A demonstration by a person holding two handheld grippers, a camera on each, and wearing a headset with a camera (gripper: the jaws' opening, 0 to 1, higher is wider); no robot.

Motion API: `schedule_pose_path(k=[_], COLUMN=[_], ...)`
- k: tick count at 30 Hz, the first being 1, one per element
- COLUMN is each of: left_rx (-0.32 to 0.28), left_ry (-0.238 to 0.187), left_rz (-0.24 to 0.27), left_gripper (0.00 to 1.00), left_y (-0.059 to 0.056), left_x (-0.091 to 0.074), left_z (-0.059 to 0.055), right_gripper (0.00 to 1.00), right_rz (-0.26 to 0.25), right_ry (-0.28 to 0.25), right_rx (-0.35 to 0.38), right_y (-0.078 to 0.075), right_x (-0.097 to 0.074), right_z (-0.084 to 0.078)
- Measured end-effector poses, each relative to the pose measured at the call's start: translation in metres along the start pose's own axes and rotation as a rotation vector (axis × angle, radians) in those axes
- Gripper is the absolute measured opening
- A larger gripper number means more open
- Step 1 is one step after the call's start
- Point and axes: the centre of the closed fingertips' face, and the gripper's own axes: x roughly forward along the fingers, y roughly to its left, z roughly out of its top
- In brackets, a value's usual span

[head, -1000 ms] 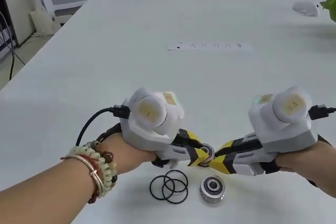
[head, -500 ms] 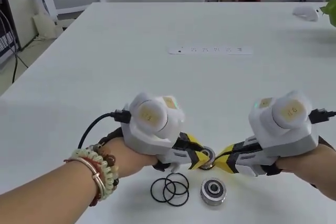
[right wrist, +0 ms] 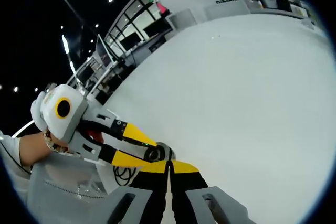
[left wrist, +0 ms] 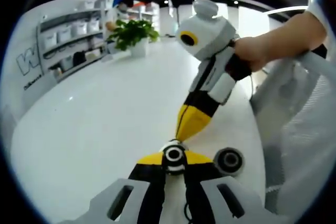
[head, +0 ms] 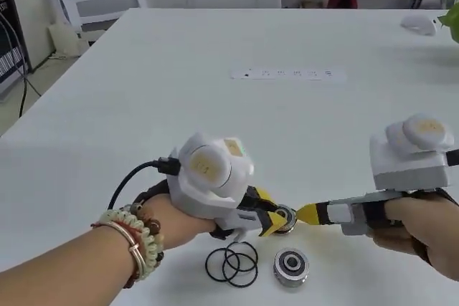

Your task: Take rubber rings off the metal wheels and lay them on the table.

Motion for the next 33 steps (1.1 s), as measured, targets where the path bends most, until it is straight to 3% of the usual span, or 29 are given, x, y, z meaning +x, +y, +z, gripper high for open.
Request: schedule_pose_path(k=[2,10,13,26,33], left_rx=[-0.001,0.015,0.017,0.007,0.007], left_ry=[0.000,0.001,0.001,-0.001,-0.003], left_rz=[0.001,0.012,0.016,0.023,0.025], left_gripper=[0.14,0.14,0.14,0.14,0.14], left_y=[0.000,-0.001,-0.001,-0.001,-0.001], left_x=[0.000,-0.001,-0.001,0.000,0.000], left_z=[0.000,0.000,0.000,0.000,0.000], right_gripper=[0.00,0.00,0.00,0.00,0.00], right_rz=[0.021,0.030,0.042,0.095,0.112], right_ry=[-0.008,-0.025,-0.031,-0.045,-0.048], right_rx=[0.044,0.040,0.120,0.231,0.238], right_y=[0.004,0.010,0.010,0.019,0.022], right_x=[0.000,0.000,0.000,-0.001,0.000], right_z=[0.000,-0.001,-0.001,0.001,0.002])
